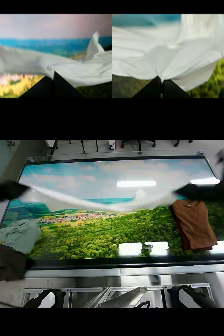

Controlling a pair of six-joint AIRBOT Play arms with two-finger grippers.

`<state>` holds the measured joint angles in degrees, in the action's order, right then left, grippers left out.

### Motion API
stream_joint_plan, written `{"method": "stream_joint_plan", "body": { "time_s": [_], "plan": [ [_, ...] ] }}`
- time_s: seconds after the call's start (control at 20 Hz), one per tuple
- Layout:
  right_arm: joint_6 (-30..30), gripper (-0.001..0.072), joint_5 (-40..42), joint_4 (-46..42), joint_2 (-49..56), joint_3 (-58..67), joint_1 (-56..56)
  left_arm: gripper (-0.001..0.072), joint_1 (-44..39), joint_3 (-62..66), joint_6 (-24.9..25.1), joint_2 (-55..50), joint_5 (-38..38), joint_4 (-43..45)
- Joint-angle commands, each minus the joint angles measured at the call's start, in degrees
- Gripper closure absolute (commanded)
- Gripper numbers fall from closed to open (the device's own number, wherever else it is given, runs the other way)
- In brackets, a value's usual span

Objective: Fold the shirts.

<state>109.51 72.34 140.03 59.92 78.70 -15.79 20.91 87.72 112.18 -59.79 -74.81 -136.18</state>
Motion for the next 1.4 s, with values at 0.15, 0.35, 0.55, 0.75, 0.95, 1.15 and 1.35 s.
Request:
{"method": "stream_joint_plan", "body": {
  "time_s": [0.15,0.35,0.55,0.75,0.95,1.15,1.35],
  "plan": [
    [-1.3,0.0691,-16.1,-10.0,-19.6,36.9,0.1,0.069,0.0,26.1,-8.2,17.7,18.4,0.5],
    [-2.6,0.0691,-13.7,-16.9,-20.1,37.9,0.1,0.069,0.0,30.0,-13.8,18.3,16.5,10.7],
    [-3.9,0.0692,-6.3,-16.0,-12.7,32.9,0.2,0.069,0.0,29.9,-16.1,9.2,0.3,12.9],
    [-2.3,0.0692,-4.3,-8.1,-3.7,19.2,1.0,0.069,-0.4,17.1,-15.4,-2.7,-5.3,11.1],
    [-1.3,0.0692,-15.4,-8.0,4.9,-2.6,7.0,0.0689,-6.4,-2.3,-4.9,-15.8,0.0,6.9],
    [-1.3,0.0692,-27.9,-7.0,20.1,-12.3,10.8,0.0689,-9.7,-8.7,-4.1,-32.7,12.0,10.7],
    [-1.3,0.0693,-32.5,-2.6,33.4,-9.2,10.5,0.0689,-7.4,2.1,-6.0,-48.4,11.6,10.2]
  ]
}}
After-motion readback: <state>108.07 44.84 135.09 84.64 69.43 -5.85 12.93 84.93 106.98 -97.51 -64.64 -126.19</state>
